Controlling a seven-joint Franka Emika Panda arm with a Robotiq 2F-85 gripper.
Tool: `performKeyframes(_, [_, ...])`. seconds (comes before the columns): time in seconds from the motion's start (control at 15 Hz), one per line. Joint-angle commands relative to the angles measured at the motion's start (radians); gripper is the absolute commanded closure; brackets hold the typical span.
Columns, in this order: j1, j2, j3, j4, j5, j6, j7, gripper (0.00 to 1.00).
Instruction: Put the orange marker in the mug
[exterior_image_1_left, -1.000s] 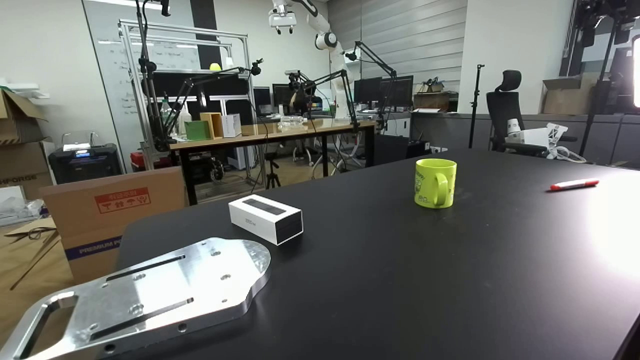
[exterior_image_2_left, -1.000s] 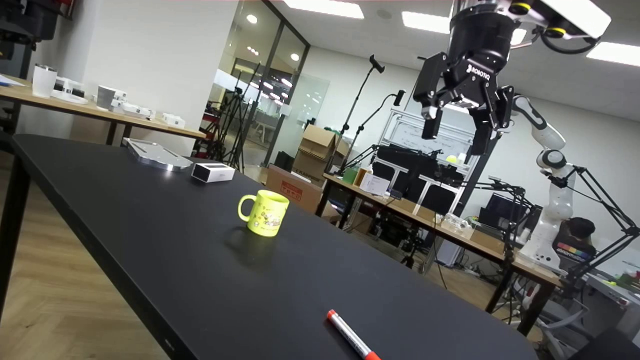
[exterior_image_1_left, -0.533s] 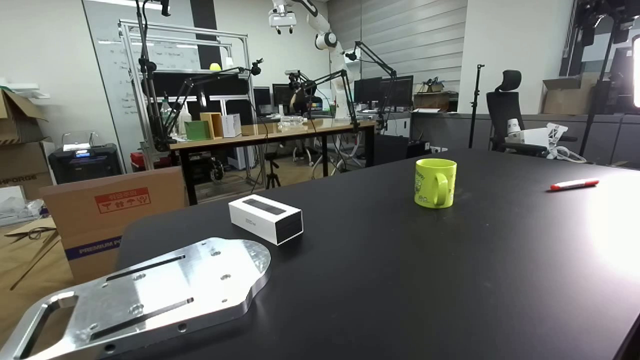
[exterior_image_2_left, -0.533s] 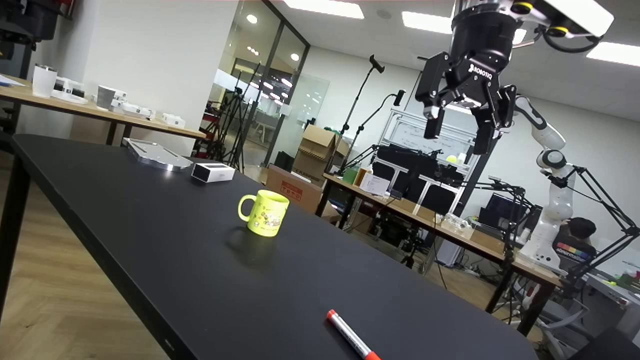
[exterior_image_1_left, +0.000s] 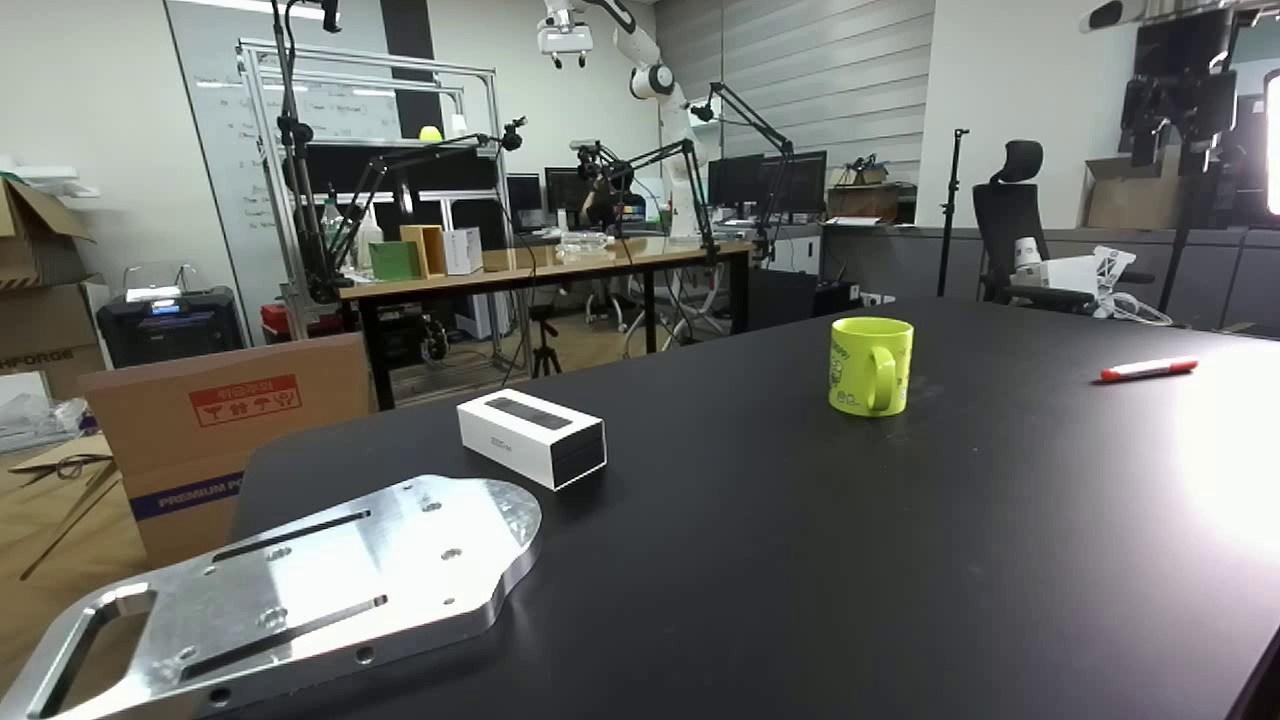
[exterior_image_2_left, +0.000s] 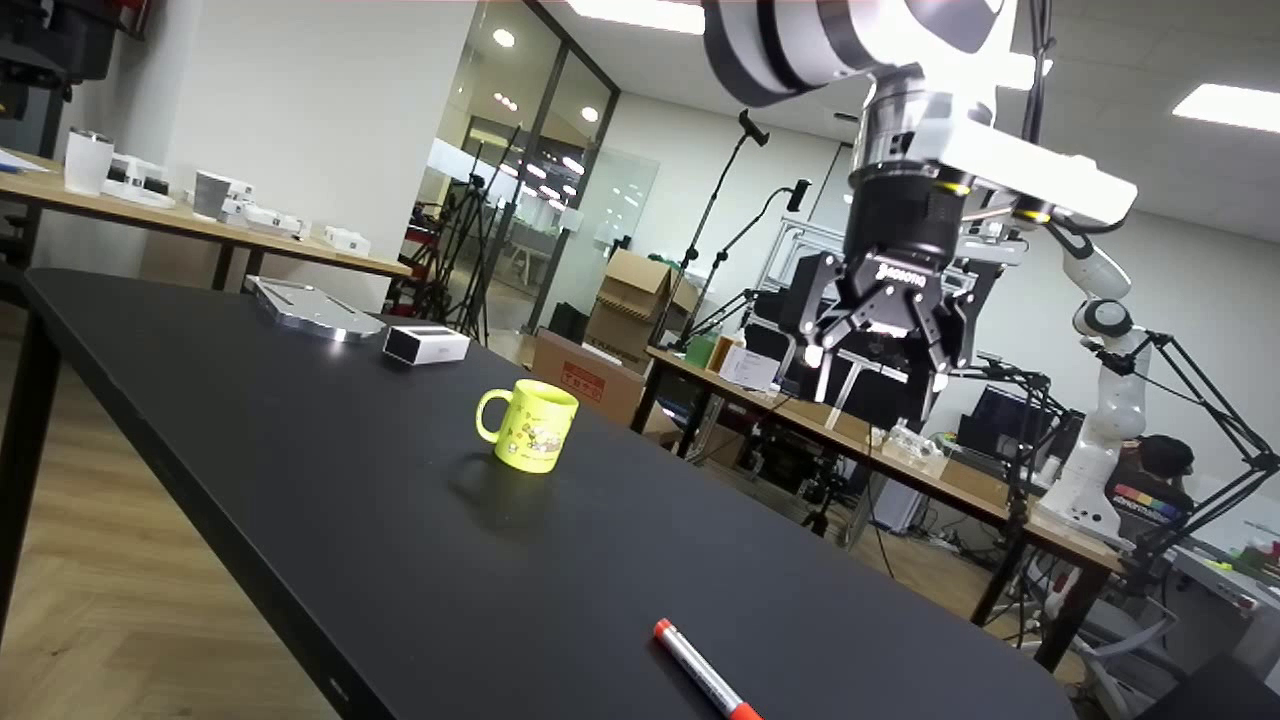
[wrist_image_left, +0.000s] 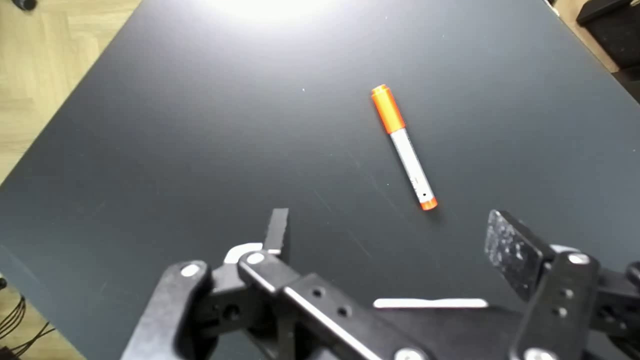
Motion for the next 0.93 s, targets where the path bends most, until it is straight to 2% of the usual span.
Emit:
performKeyframes(0.0, [-0.012, 0.077, 0.030, -0.007, -0.034, 0.052, 0.074, 0.00])
performKeyframes(0.47, [-0.038, 0.185, 0.079, -0.053, -0.130, 0.178, -0.059, 0.00])
performKeyframes(0.67, [-0.054, 0.213, 0.098, -0.060, -0.136, 0.193, -0.122, 0.00])
performKeyframes(0.8, [-0.036, 0.230, 0.078, -0.049, -0.157, 0.170, -0.109, 0.00])
performKeyframes(0.87, [-0.042, 0.222, 0.089, -0.053, -0.138, 0.168, -0.106, 0.00])
